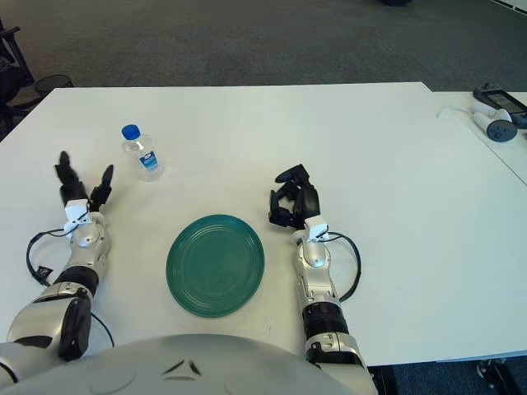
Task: Put the bottle into the plate.
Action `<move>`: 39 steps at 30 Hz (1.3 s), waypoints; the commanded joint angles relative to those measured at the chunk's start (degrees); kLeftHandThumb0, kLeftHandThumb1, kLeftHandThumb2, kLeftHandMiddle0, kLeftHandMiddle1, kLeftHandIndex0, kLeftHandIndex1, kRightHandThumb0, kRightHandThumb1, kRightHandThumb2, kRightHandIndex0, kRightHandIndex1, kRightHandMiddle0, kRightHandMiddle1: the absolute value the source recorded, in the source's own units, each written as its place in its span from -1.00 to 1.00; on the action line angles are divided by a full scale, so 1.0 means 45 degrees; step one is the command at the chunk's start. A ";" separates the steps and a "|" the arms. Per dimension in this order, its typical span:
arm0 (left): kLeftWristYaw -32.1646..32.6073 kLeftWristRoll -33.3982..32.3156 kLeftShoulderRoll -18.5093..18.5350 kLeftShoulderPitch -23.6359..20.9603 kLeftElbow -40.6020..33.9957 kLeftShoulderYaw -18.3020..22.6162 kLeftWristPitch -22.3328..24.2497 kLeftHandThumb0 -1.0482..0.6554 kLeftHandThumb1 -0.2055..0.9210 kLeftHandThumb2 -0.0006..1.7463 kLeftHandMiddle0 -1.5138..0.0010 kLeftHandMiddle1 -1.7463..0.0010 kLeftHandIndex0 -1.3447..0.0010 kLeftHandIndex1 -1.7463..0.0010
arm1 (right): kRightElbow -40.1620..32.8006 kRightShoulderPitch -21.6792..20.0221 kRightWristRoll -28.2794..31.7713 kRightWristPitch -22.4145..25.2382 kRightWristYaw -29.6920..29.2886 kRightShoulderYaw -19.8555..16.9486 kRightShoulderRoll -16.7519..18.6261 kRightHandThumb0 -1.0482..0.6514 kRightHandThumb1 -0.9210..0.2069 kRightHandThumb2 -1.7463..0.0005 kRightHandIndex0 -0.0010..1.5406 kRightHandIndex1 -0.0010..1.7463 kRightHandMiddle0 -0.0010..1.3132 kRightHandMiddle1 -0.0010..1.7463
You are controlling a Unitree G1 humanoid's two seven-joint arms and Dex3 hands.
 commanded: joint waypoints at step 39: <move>-0.4931 0.0736 0.1605 0.2804 0.0188 -0.1723 -0.1197 -1.00 0.84 -0.99 1.00 1.00 1.00 1.00 | 0.2464 0.2083 0.0134 0.0592 -0.0188 -0.0360 -0.0181 0.22 -0.04 -0.42 -0.21 1.00 -0.49 0.93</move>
